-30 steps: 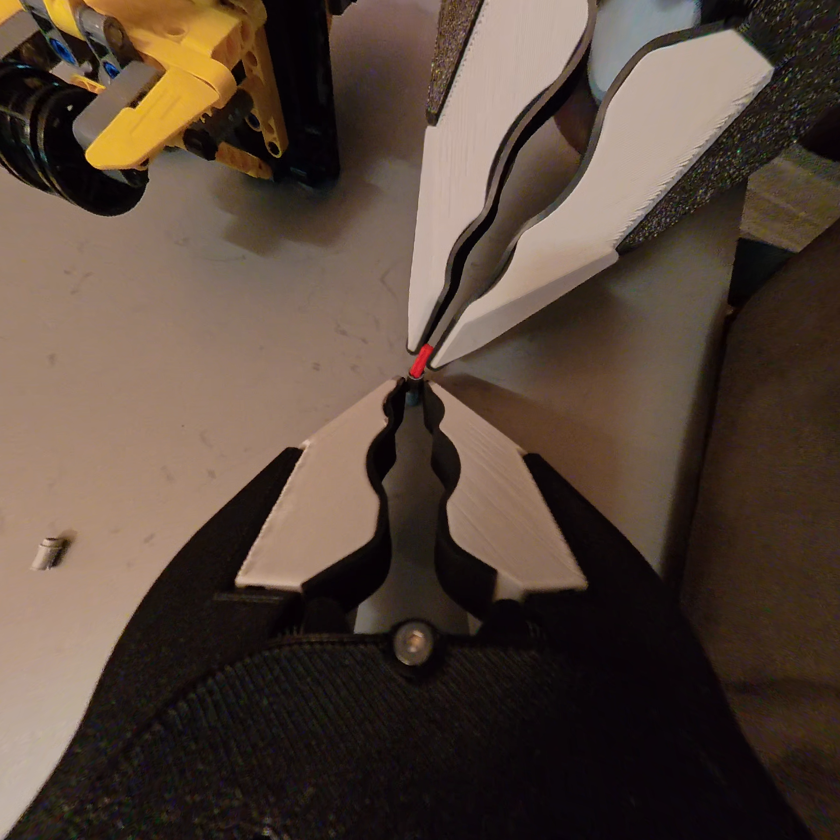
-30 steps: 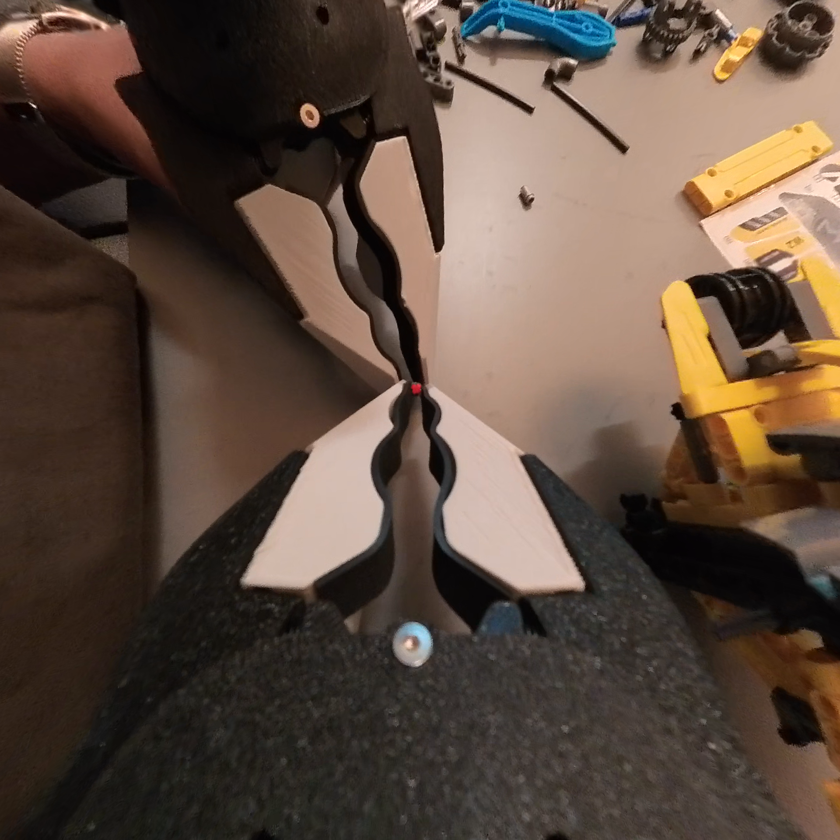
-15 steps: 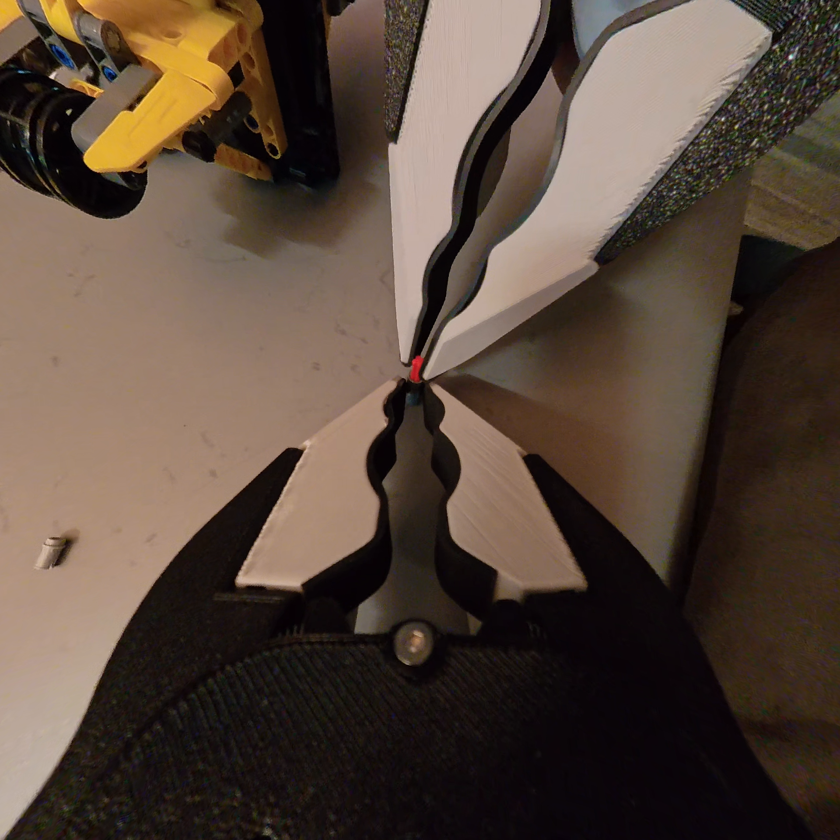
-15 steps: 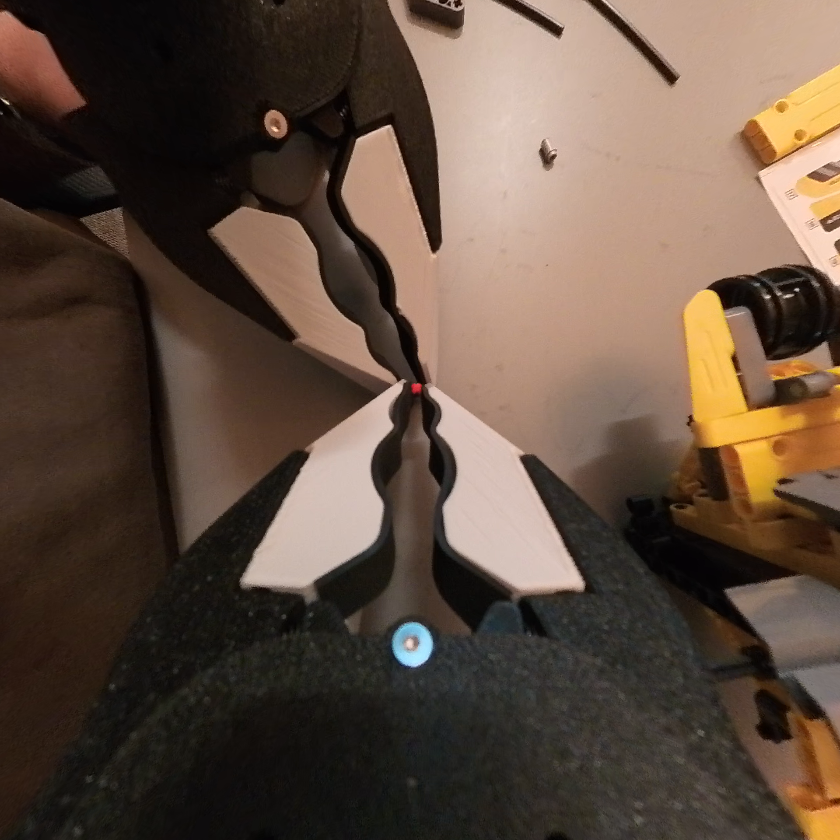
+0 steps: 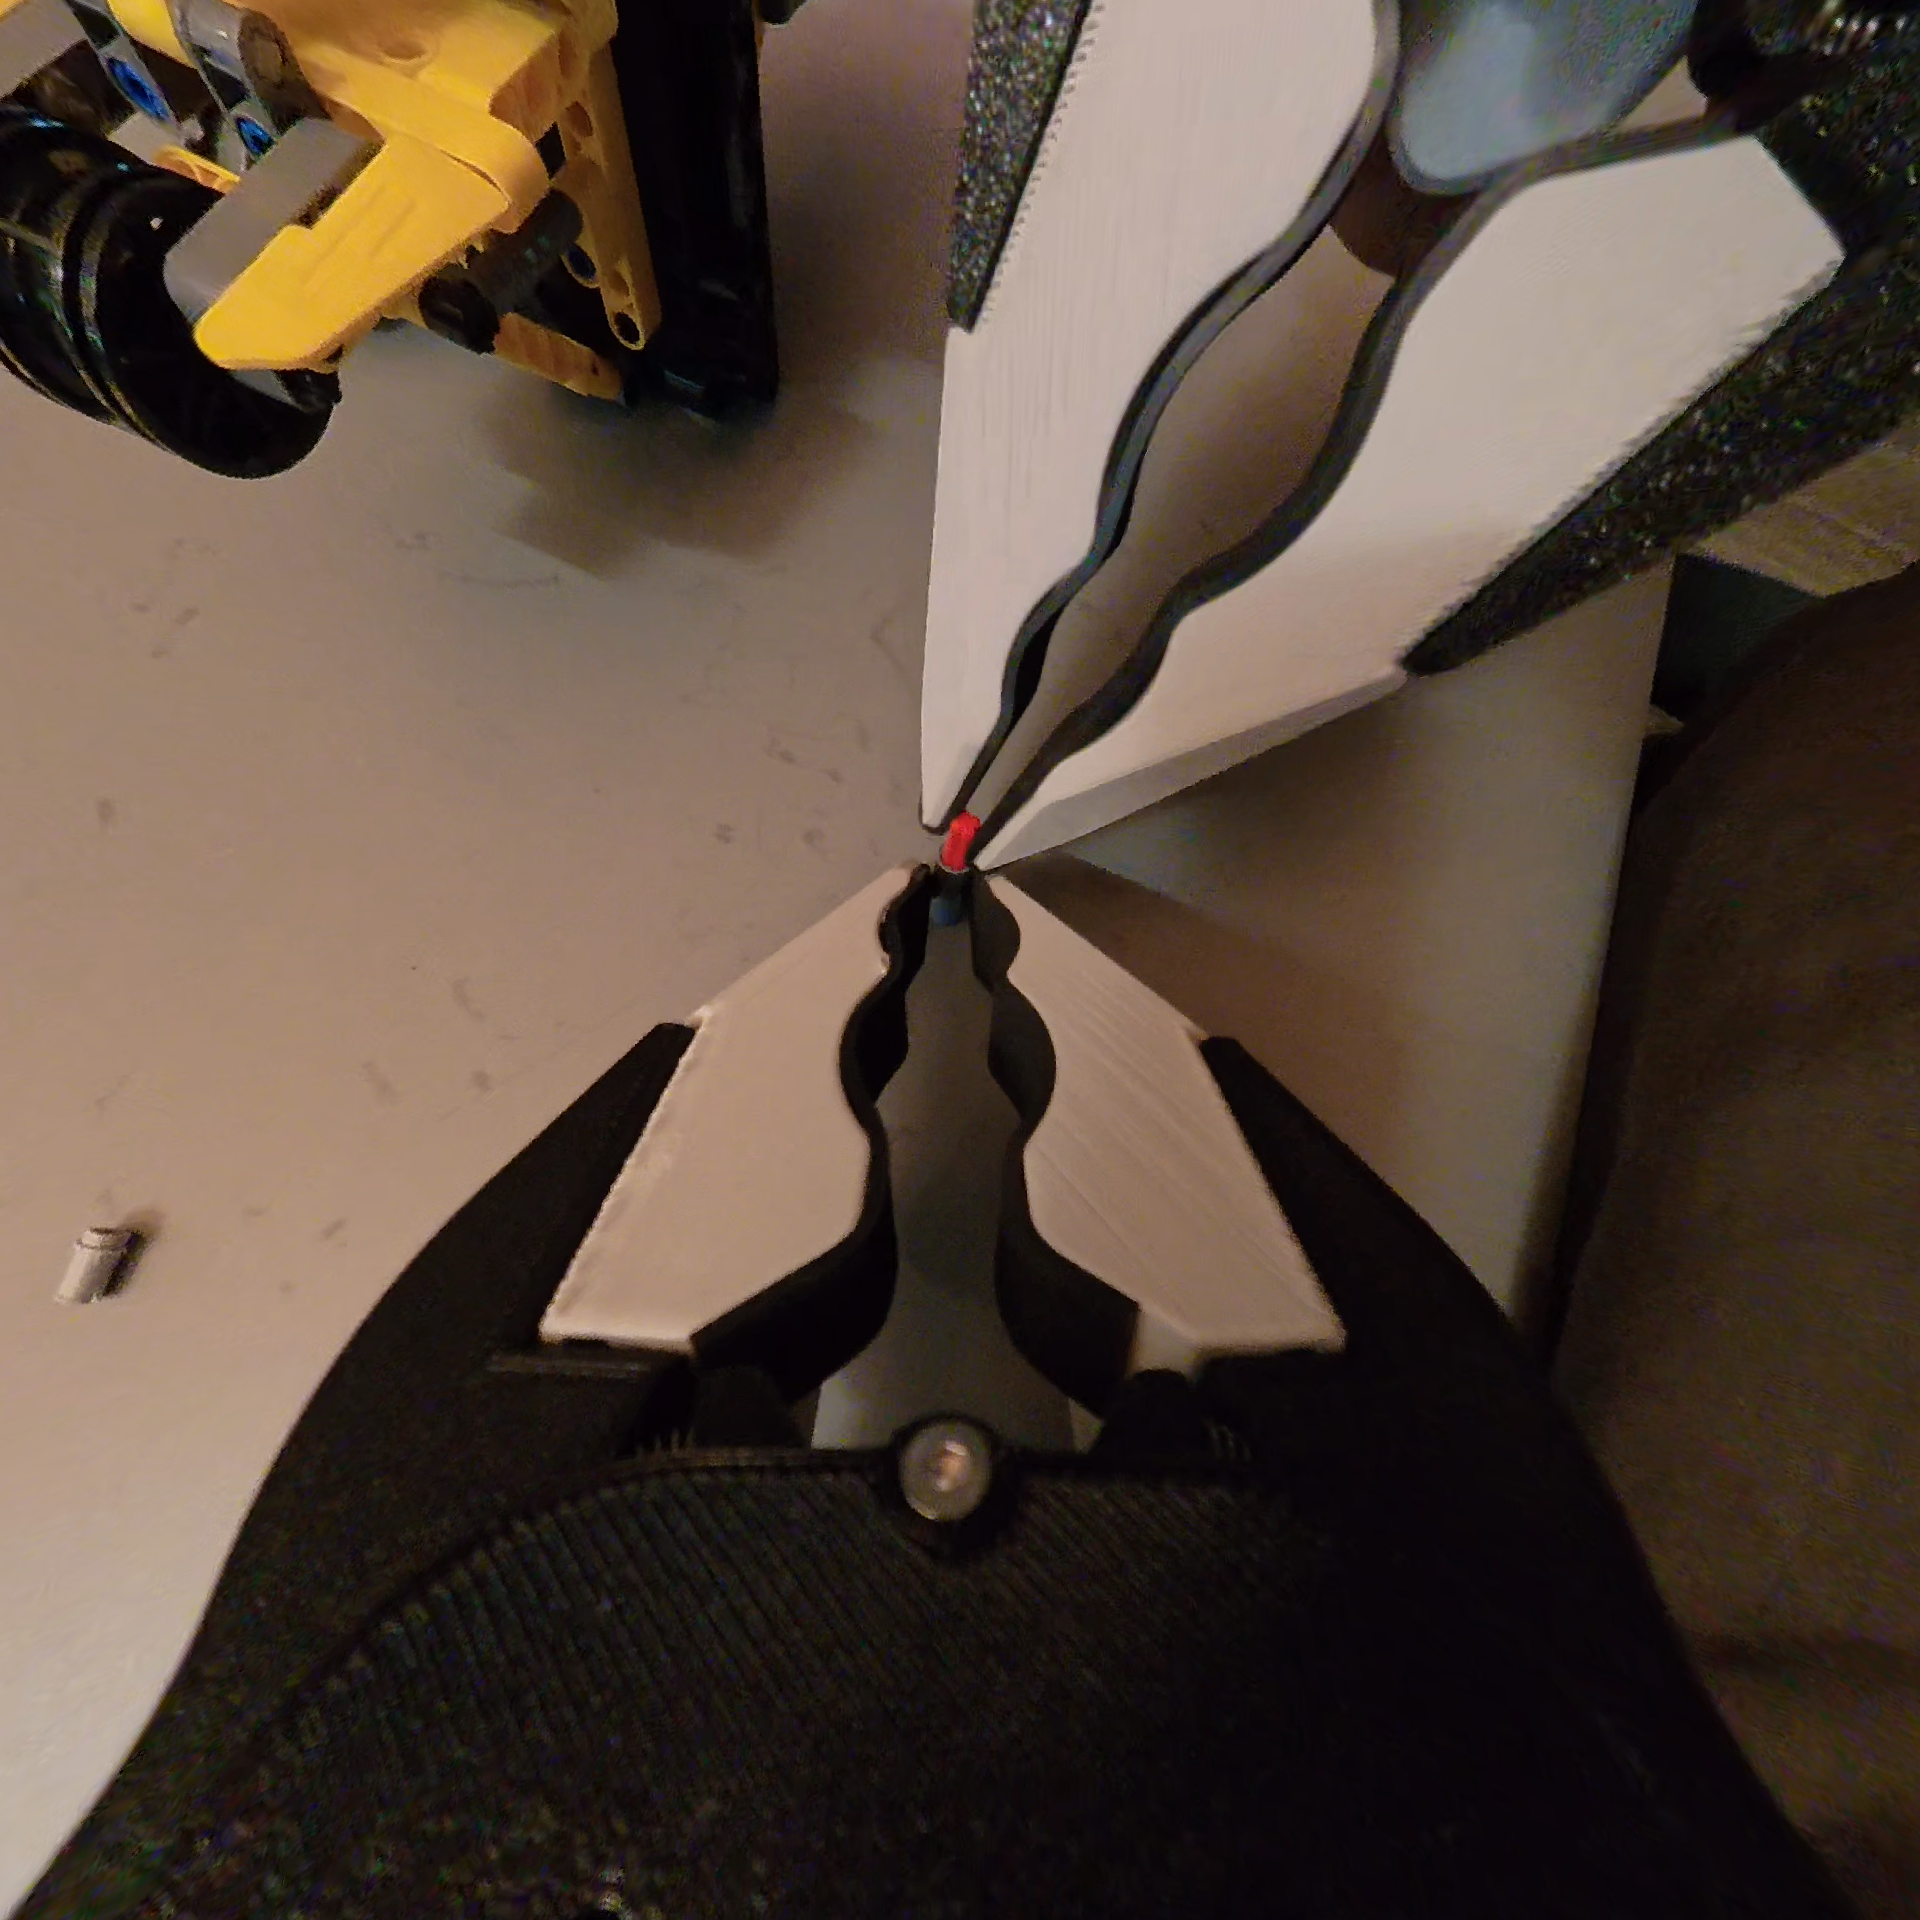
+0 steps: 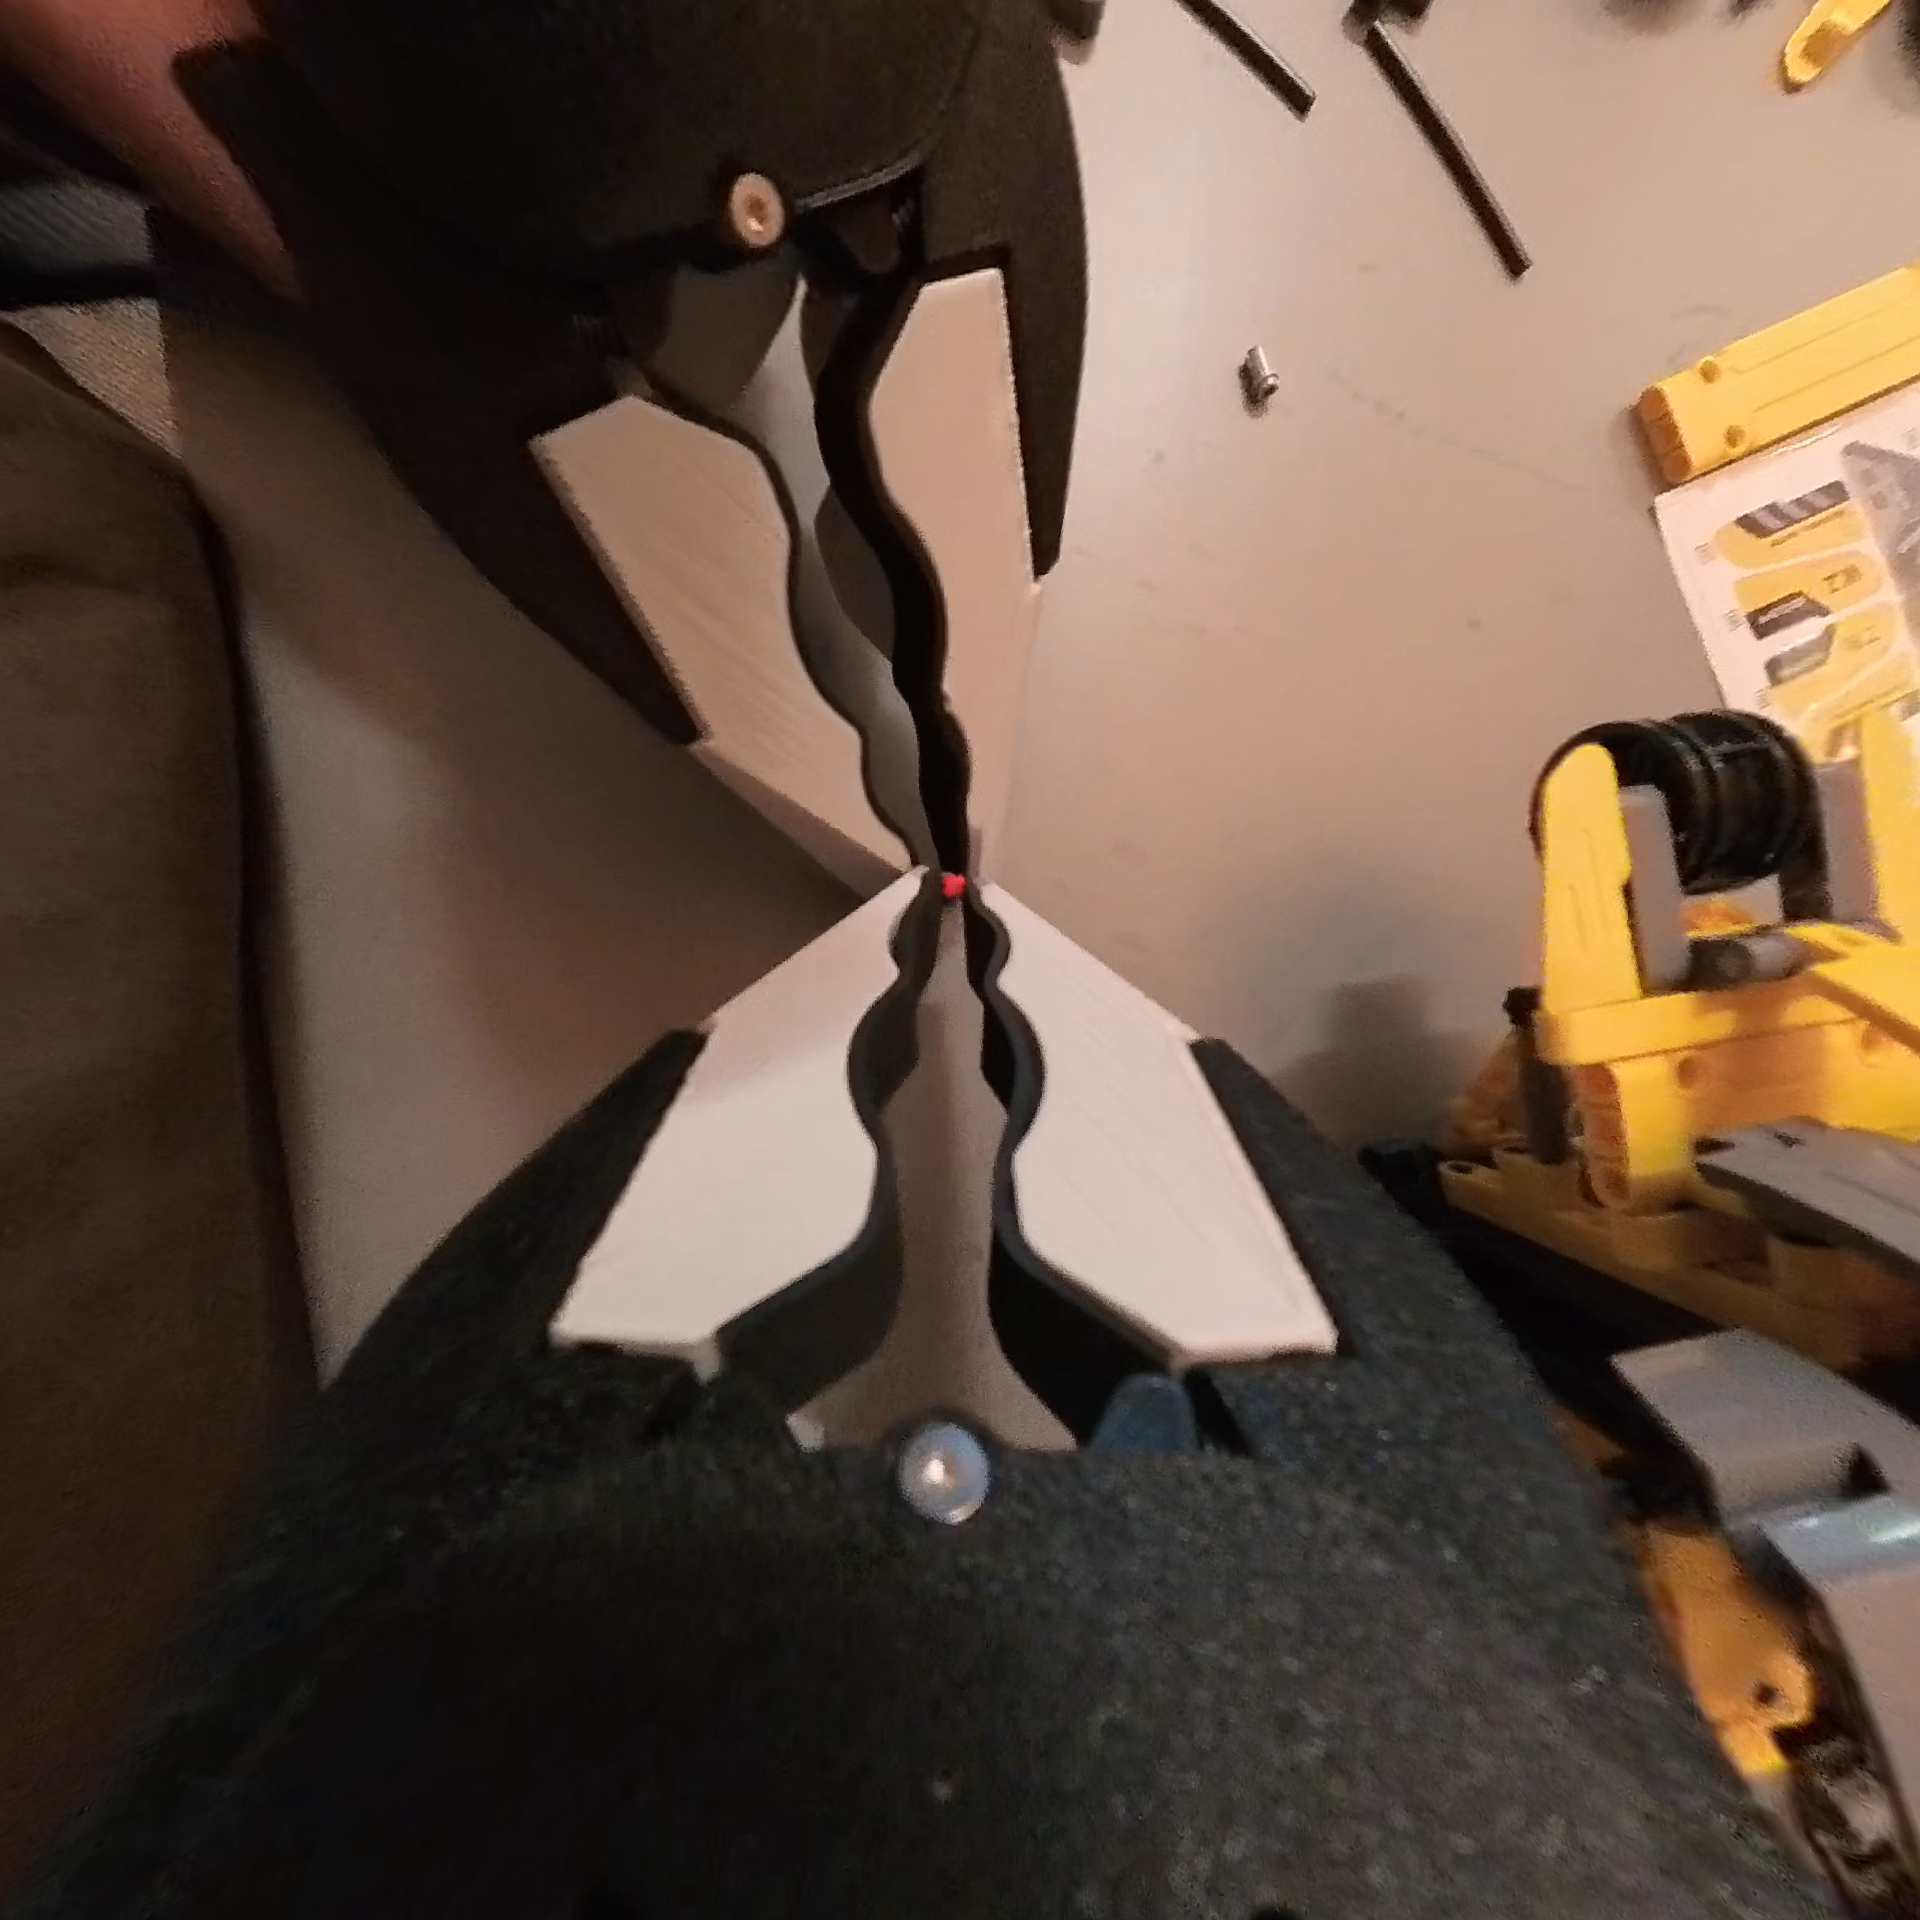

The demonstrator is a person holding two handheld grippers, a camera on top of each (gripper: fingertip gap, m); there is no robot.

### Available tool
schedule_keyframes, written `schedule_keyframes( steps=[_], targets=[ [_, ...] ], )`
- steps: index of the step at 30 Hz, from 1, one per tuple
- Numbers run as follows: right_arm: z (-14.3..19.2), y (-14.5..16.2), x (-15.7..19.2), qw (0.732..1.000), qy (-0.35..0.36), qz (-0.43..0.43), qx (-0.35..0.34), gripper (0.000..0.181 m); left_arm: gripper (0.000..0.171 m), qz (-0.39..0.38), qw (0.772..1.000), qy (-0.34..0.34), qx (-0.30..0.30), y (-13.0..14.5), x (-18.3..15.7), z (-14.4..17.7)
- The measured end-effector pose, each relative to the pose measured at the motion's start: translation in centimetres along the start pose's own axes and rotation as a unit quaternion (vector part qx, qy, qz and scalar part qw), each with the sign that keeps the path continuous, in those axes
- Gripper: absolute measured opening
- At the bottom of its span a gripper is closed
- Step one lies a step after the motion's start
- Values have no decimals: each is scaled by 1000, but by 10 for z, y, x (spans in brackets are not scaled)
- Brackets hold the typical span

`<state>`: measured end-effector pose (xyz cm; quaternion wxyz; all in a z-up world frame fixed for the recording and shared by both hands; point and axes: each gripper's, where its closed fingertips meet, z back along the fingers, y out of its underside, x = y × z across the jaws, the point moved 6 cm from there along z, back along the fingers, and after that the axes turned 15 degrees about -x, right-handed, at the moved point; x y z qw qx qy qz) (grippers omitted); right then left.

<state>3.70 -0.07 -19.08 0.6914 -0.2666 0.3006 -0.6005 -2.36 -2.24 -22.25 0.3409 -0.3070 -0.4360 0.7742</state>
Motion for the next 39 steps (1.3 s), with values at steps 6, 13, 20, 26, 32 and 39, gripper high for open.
schedule_keyframes(
  steps=[6, 13, 20, 26, 32, 39],
  targets=[
    [-1, -3, 1, 999, -6, 27, 21, 3, 5, 2, 1000, 0, 1, 0, 0, 0],
    [-2, -5, 2, 995, -9, 85, 45, 4, 6, 11, 1000, 5, 2, 0, 1, 0],
    [-3, -5, 0, 998, -9, 22, 52, 3, 5, 12, 1000, 8, 1, 0, 1, 0],
    [-4, -3, 0, 999, -12, -12, 49, 3, 4, 4, 1000, 5, 2, 0, 0, 0],
    [-1, 0, -5, 999, -26, -36, 10, 4, 5, 1, 1000, 2, 3, 1, 0, -1],
    [17, 0, -10, 992, -7, 1, -127, 38, 5, 35, 999, 17, 0, 0, 3, 0]
  ],
)
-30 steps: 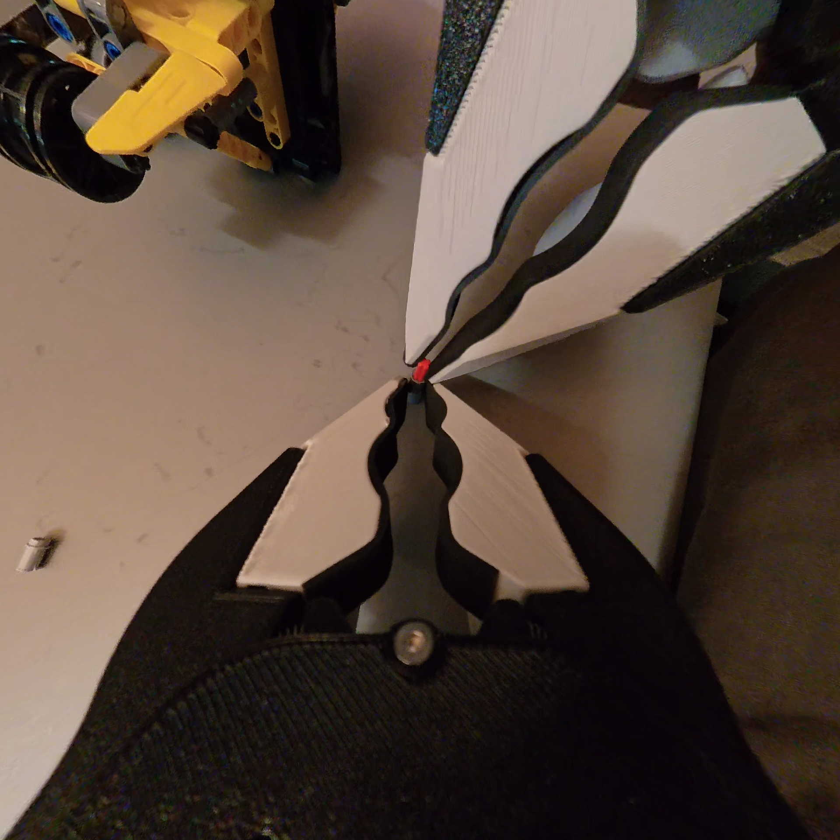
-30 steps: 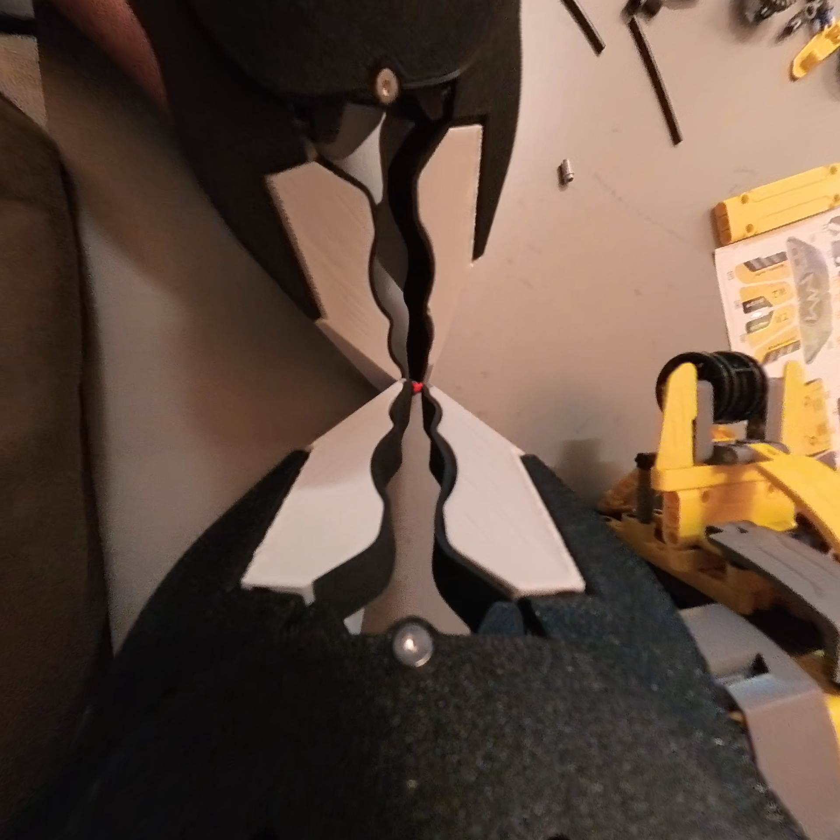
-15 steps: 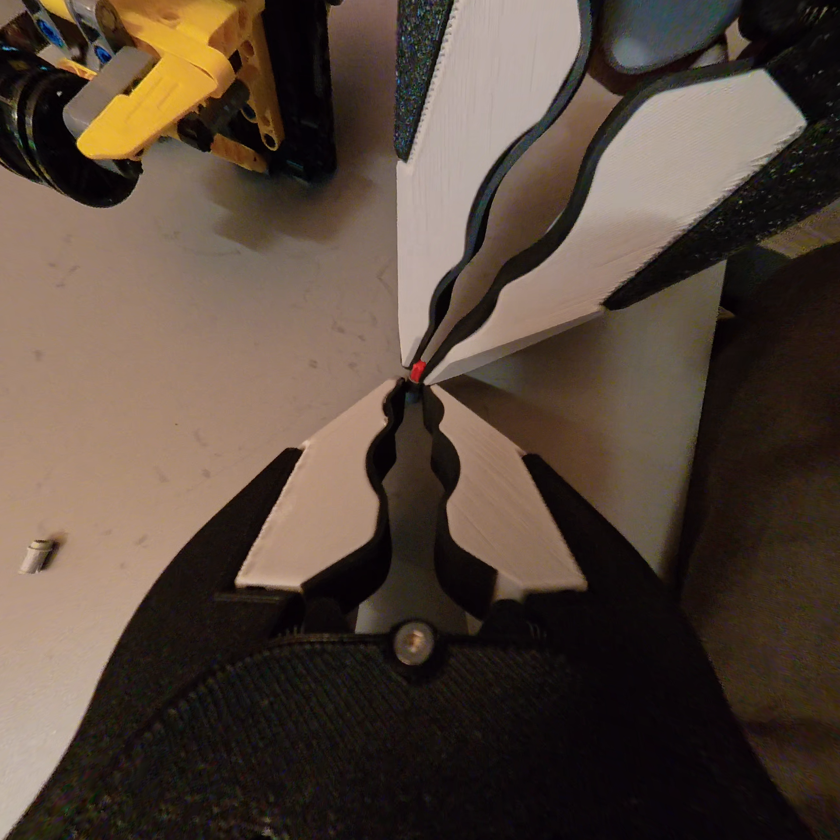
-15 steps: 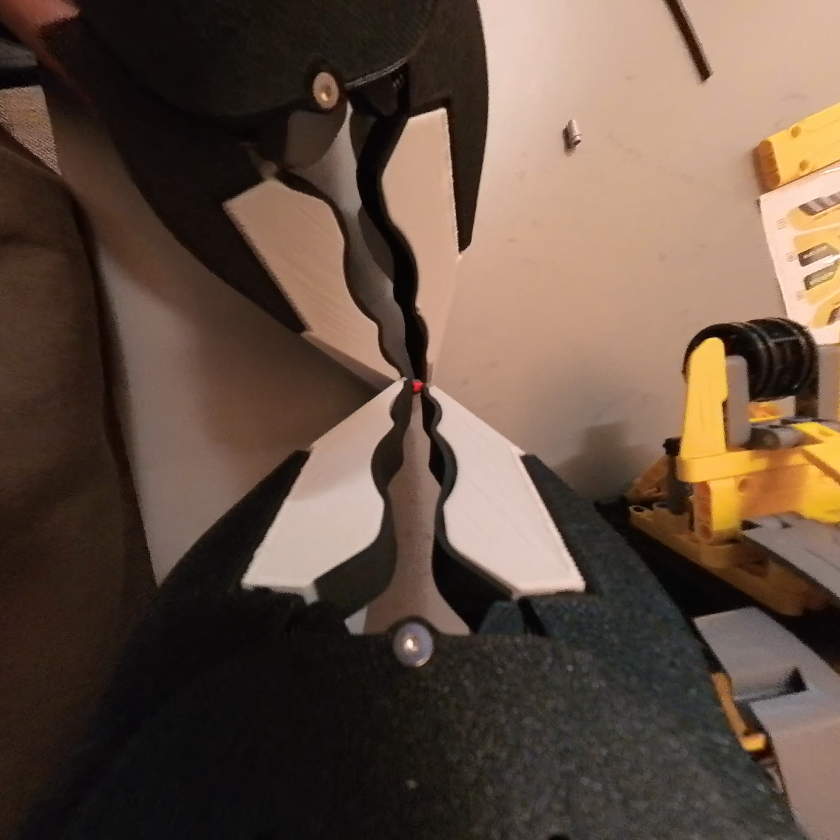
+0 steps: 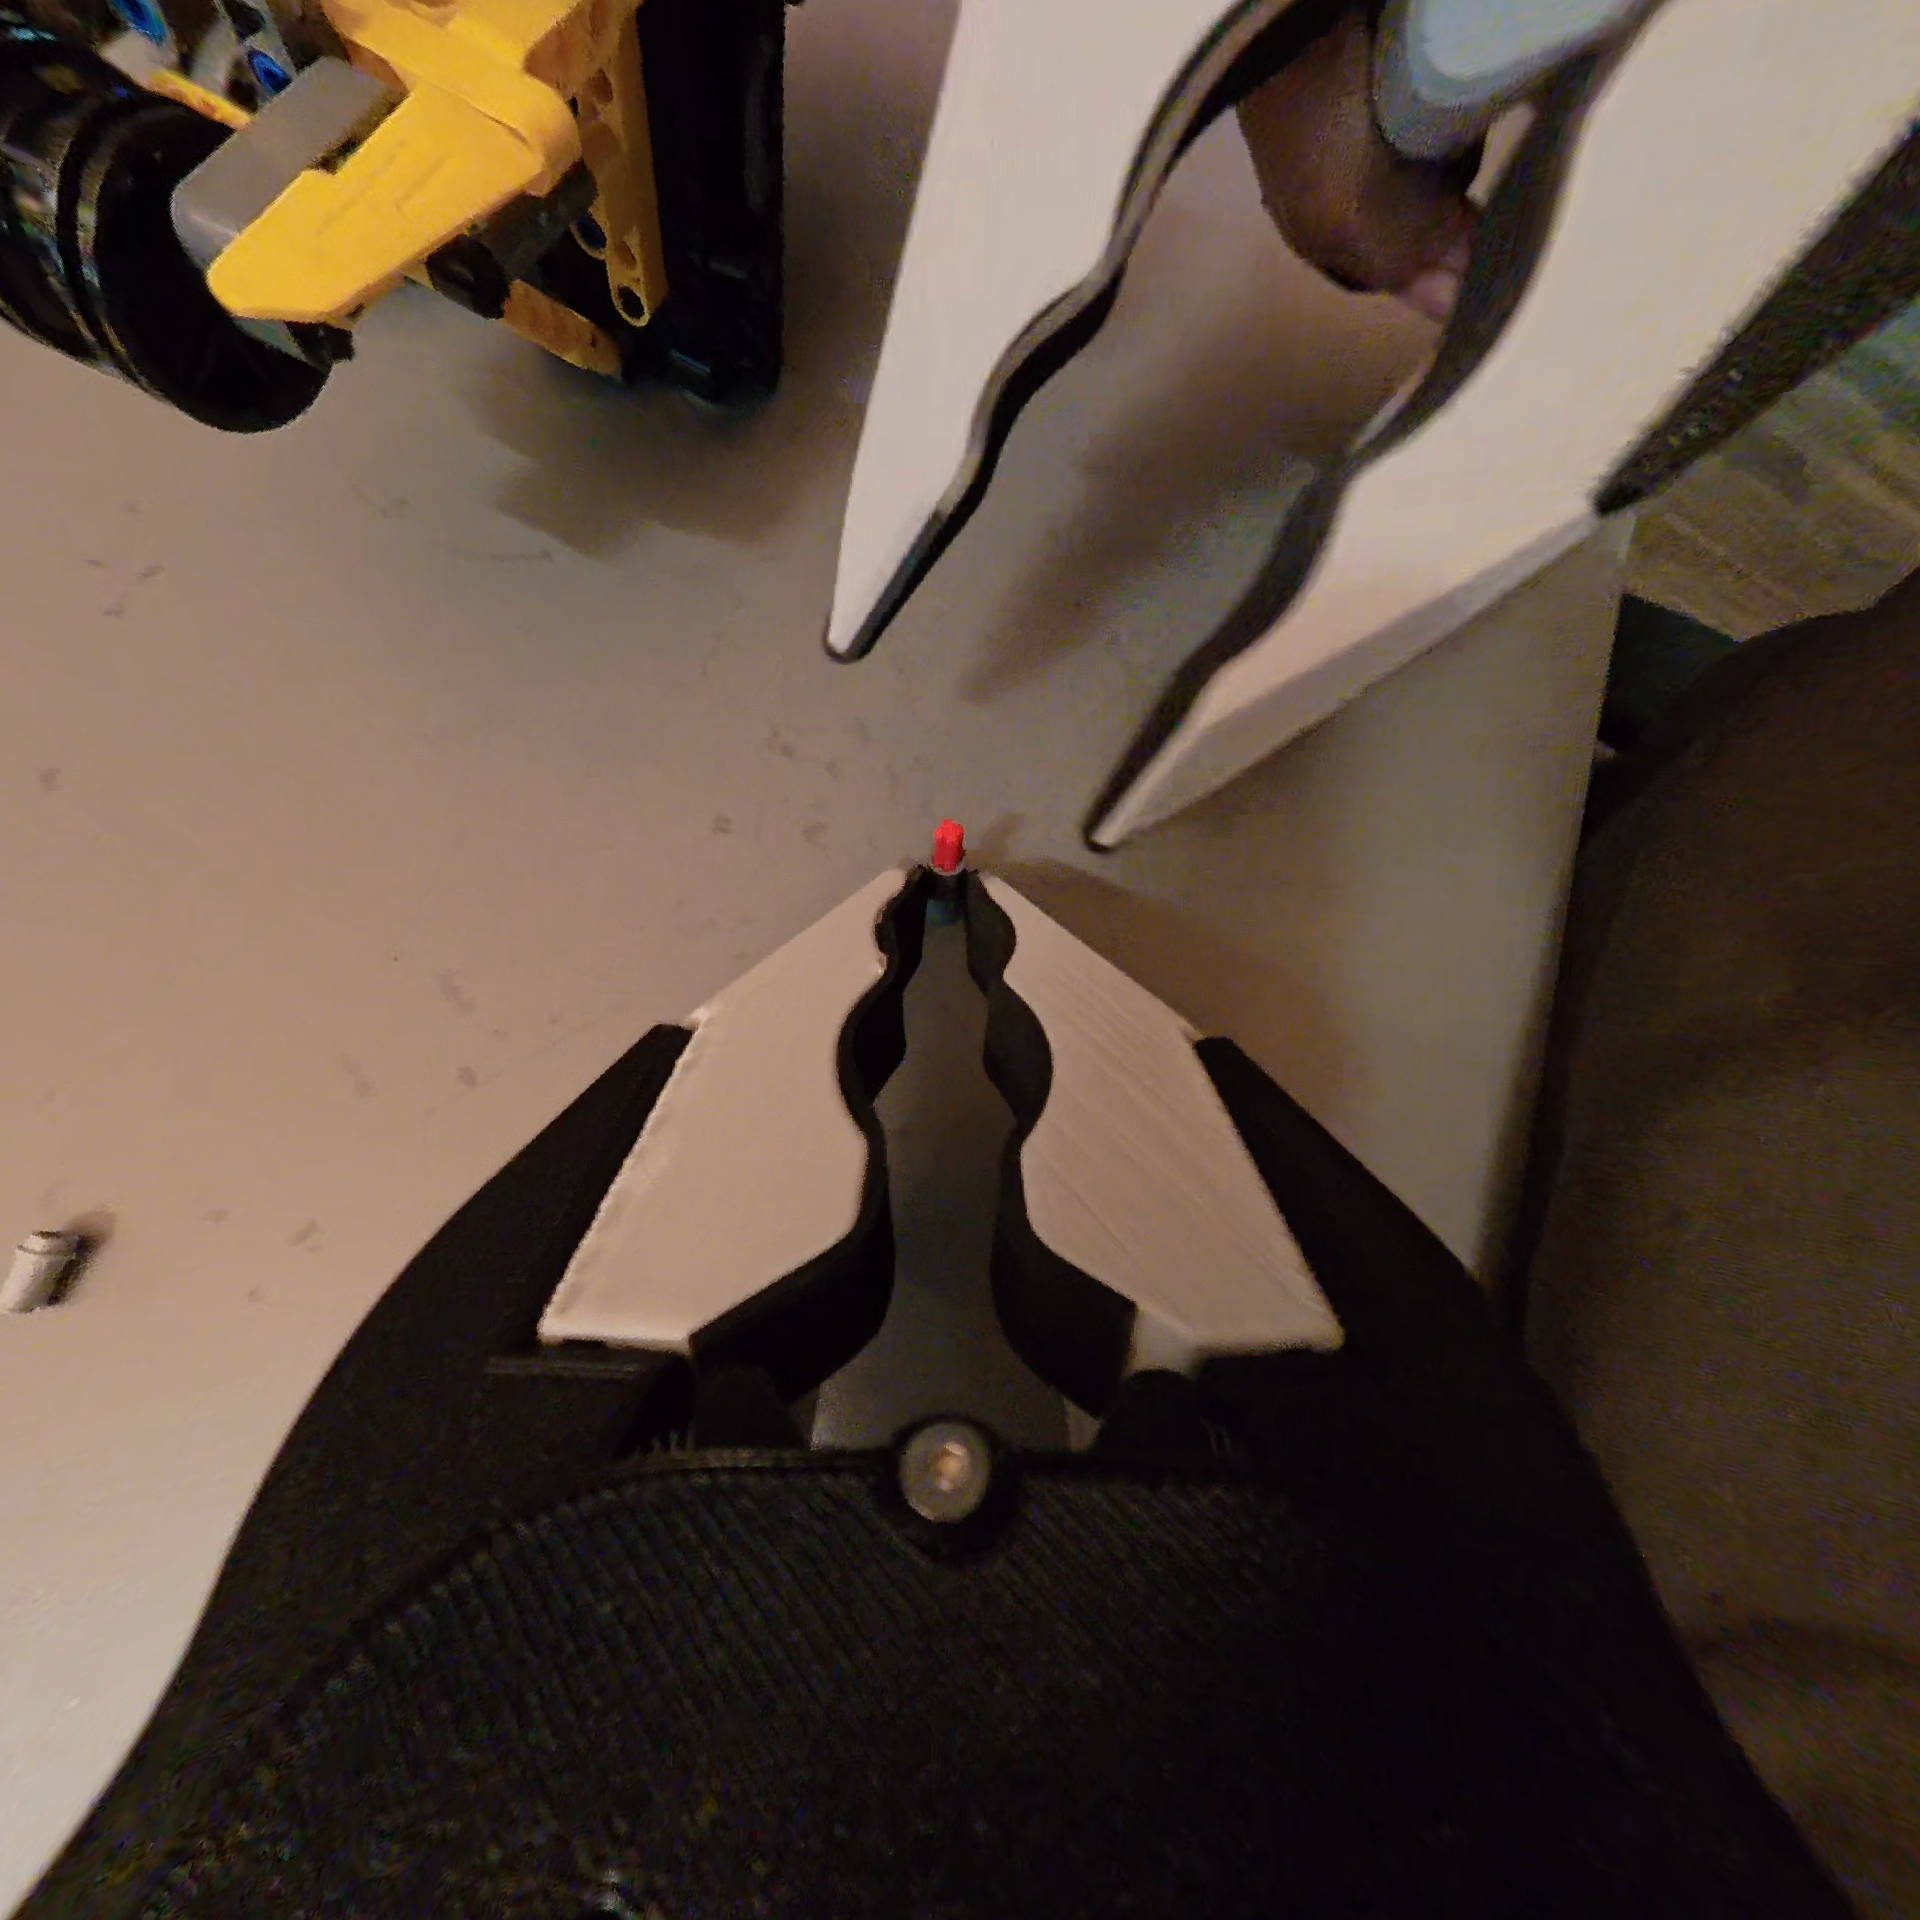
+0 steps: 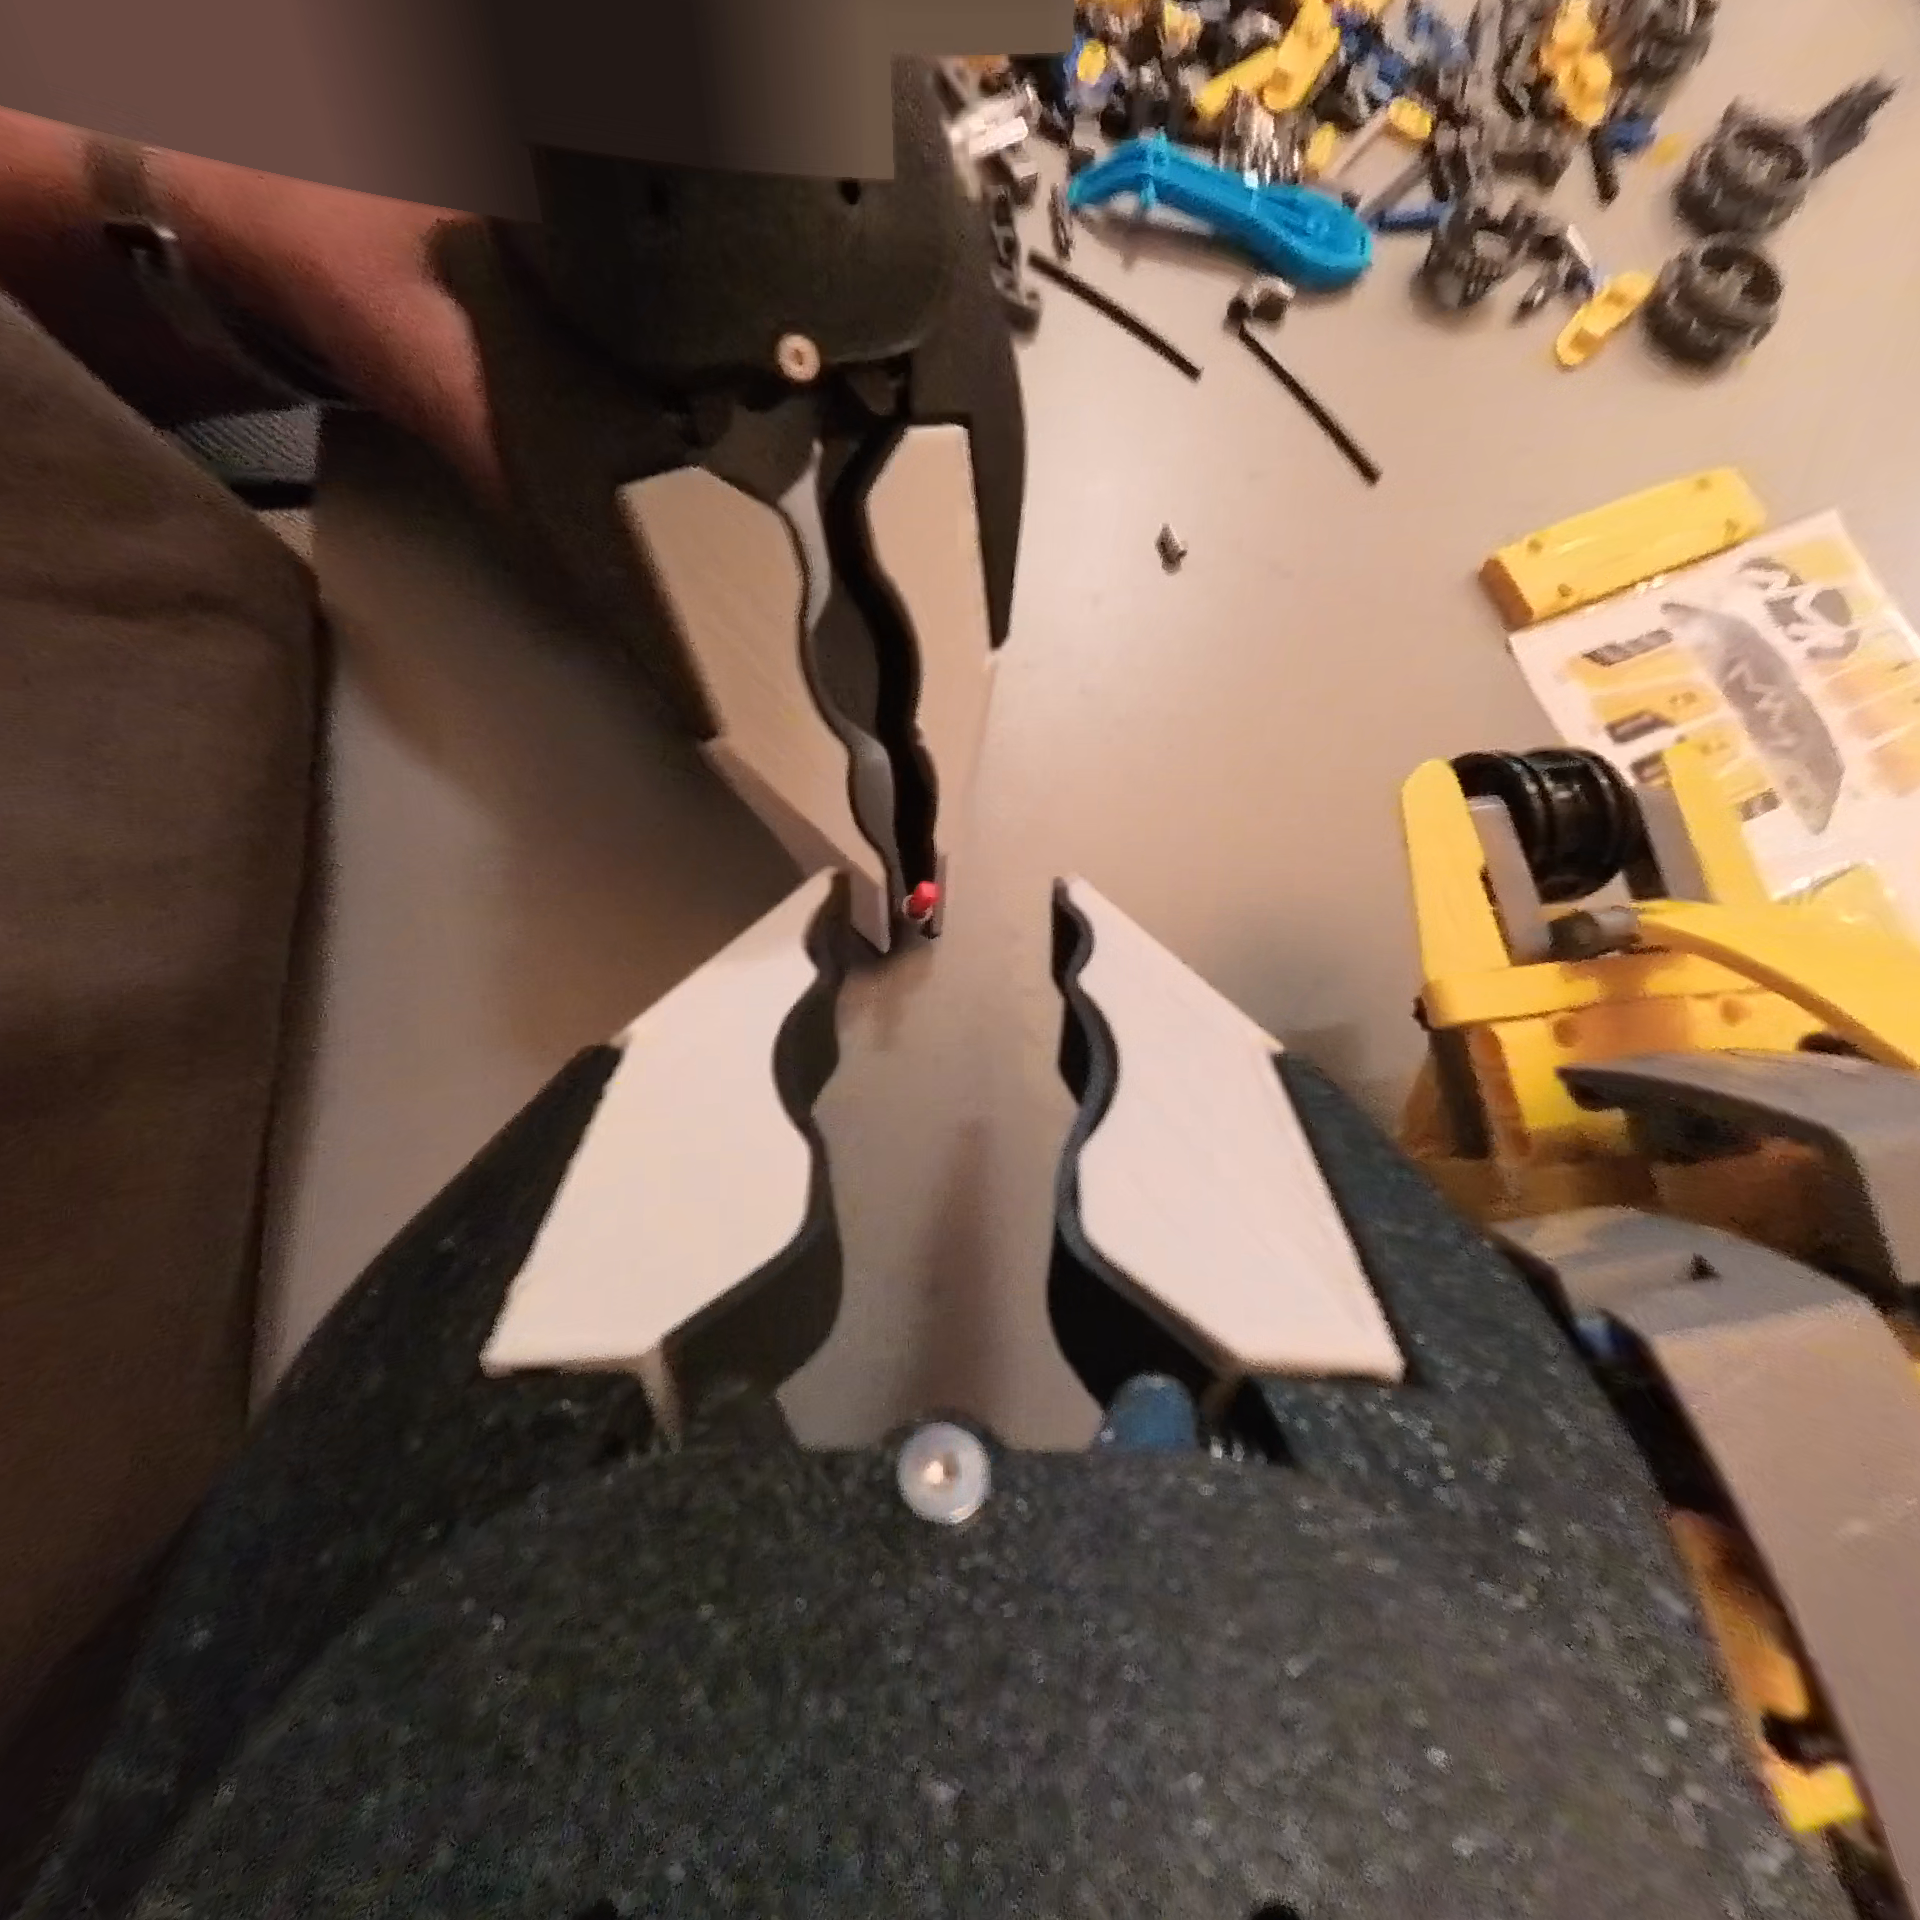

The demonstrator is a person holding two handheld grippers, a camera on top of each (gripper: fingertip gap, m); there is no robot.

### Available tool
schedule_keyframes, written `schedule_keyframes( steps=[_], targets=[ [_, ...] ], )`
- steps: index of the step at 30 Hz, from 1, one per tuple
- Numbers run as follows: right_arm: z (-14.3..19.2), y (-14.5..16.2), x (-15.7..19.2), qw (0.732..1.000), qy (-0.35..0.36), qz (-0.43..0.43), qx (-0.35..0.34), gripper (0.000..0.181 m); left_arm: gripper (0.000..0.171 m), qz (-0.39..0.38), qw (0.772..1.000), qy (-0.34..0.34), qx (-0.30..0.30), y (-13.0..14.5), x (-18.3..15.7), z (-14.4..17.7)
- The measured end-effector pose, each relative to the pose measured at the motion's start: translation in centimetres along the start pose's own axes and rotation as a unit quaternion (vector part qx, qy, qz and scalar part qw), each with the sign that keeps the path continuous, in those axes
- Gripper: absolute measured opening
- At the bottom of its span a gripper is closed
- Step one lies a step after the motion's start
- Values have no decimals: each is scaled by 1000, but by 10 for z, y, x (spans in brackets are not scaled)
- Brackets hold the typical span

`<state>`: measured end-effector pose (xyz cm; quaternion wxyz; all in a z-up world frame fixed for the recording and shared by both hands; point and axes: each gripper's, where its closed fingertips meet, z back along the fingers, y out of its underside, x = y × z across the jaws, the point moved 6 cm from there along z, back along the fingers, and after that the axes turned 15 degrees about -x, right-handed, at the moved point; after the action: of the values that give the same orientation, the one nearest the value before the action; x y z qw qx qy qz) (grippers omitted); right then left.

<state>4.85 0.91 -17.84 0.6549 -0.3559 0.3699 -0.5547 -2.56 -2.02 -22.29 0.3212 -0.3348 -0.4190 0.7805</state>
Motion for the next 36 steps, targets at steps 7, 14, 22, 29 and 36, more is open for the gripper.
schedule_keyframes(
  steps=[7, 14, 22, 29, 36],
  targets=[
    [4, 2, 18, 987, 1, 141, -78, 49, 5, 171, 967, 145, -123, -19, 4, 23],
    [11, -19, 30, 972, -47, 172, -155, 60, 4, 295, 887, 315, -166, -22, -9, 38],
    [13, -31, 52, 956, -138, 197, -167, 42, 4, 315, 843, 419, -122, -19, -32, 39],
    [13, -30, 58, 953, -155, 211, -153, 35, 4, 307, 841, 434, -105, -17, -38, 39],
    [13, -29, 58, 958, -154, 189, -153, 35, 4, 302, 844, 430, -106, -18, -38, 38]
  ],
)
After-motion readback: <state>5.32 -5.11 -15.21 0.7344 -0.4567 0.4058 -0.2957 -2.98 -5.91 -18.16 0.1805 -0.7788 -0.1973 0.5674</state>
